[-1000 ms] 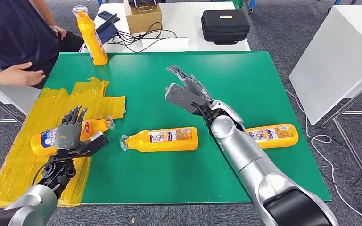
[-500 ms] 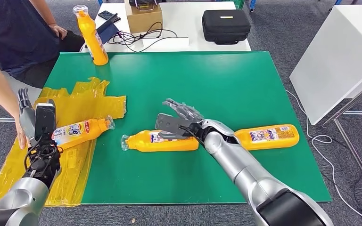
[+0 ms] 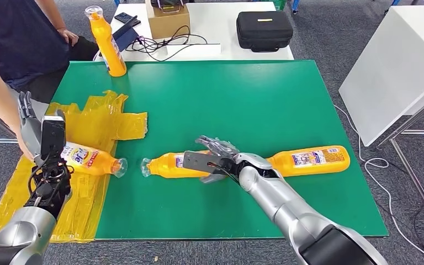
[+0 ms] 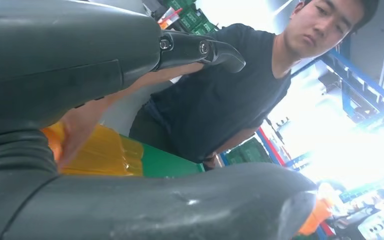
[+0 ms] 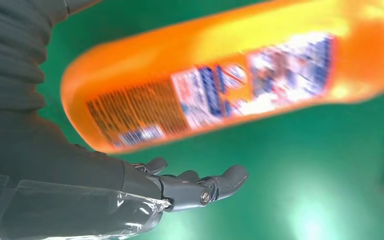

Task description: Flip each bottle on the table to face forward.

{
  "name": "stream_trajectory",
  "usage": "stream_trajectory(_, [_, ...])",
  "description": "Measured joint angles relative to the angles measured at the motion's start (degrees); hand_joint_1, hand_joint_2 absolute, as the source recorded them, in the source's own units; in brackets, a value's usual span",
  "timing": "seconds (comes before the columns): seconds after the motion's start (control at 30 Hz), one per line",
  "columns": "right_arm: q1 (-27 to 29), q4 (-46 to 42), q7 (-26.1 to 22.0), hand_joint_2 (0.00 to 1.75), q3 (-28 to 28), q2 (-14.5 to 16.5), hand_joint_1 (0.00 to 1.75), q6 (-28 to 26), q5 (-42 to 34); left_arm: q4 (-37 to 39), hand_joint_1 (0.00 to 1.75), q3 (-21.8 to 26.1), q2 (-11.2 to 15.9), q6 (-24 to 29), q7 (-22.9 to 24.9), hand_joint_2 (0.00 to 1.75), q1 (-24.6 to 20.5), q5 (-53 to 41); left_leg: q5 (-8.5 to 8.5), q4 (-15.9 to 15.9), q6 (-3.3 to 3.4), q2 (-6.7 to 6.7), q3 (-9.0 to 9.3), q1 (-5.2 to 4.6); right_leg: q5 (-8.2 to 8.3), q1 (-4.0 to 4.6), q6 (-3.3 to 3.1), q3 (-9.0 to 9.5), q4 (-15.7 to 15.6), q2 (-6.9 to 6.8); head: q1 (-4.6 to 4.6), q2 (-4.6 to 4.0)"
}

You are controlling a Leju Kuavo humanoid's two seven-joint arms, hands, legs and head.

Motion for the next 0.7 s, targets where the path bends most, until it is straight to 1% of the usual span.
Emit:
stream_trajectory(0.23, [1.0,1.8,6.0,1.75,3.1,-1.6,0.0,-1.0,4.8,0.0,0.0,-1.6,0.0,-0.1,0.0,0.0,-0.2,1.4,0.0,0.0,0.0,0.02,0.0,0.0,0.0,0.0,0.0,-0.01,0.0,0.01,0.01,0.0])
stream_trajectory(0.33, [1.1,2.7,7.2,1.75,4.1,-2.1,0.0,-0.9,5.8,-0.1,0.0,-2.0,-0.1,-0.1,0.0,0.0,-0.3,1.9,0.0,0.0,0.0,0.03,0.02,0.0,0.0,0.0,0.0,0.0,0.0,0.02,0.0,0.0])
stream_trajectory(0.37, [1.1,2.9,7.4,1.75,4.4,-2.2,0.23,-0.8,6.1,-0.2,0.0,-2.1,-0.2,-0.1,0.0,0.0,-0.4,2.0,0.0,0.0,0.0,0.04,0.04,0.0,0.0,0.0,0.0,0.01,0.0,0.02,-0.01,0.0])
stream_trajectory(0.47, [0.9,3.8,8.2,1.75,5.4,-2.5,1.53,-0.3,7.1,-0.6,0.0,-2.6,-0.3,-0.1,0.0,0.0,-0.6,2.3,0.0,0.0,0.0,0.04,0.12,0.0,0.0,0.0,0.0,0.07,0.0,0.02,-0.01,0.0])
stream_trajectory(0.5, [0.8,4.0,8.3,1.75,5.6,-2.6,1.74,-0.2,7.4,-0.7,0.0,-2.6,-0.4,-0.1,0.0,0.0,-0.6,2.4,0.0,0.0,0.0,0.04,0.15,0.0,0.0,0.0,0.0,0.1,0.0,0.02,-0.01,0.0])
stream_trajectory(0.7, [0.7,4.9,8.3,1.75,6.4,-3.3,1.75,-0.3,7.7,-1.1,0.0,-3.3,-0.8,-0.2,0.0,0.0,-1.4,2.9,-0.01,0.0,-0.01,0.03,0.37,0.0,-0.01,0.0,-0.01,0.3,0.0,0.02,-0.02,0.0])
